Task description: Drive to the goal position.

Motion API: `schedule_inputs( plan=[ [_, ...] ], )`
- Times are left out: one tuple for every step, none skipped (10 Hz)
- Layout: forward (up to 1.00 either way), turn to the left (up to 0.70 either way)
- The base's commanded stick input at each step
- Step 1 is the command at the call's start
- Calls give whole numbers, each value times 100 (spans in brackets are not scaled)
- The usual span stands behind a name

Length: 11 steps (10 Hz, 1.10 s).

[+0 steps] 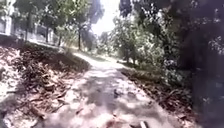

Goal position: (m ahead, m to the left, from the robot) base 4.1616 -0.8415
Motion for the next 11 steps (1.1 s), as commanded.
schedule_inputs(
  plan=[
    [50,0],
    [50,0],
    [50,0],
    [50,0],
    [50,0],
    [50,0],
    [50,0],
    [50,0],
    [50,0],
    [50,0],
    [50,0]
  ],
)
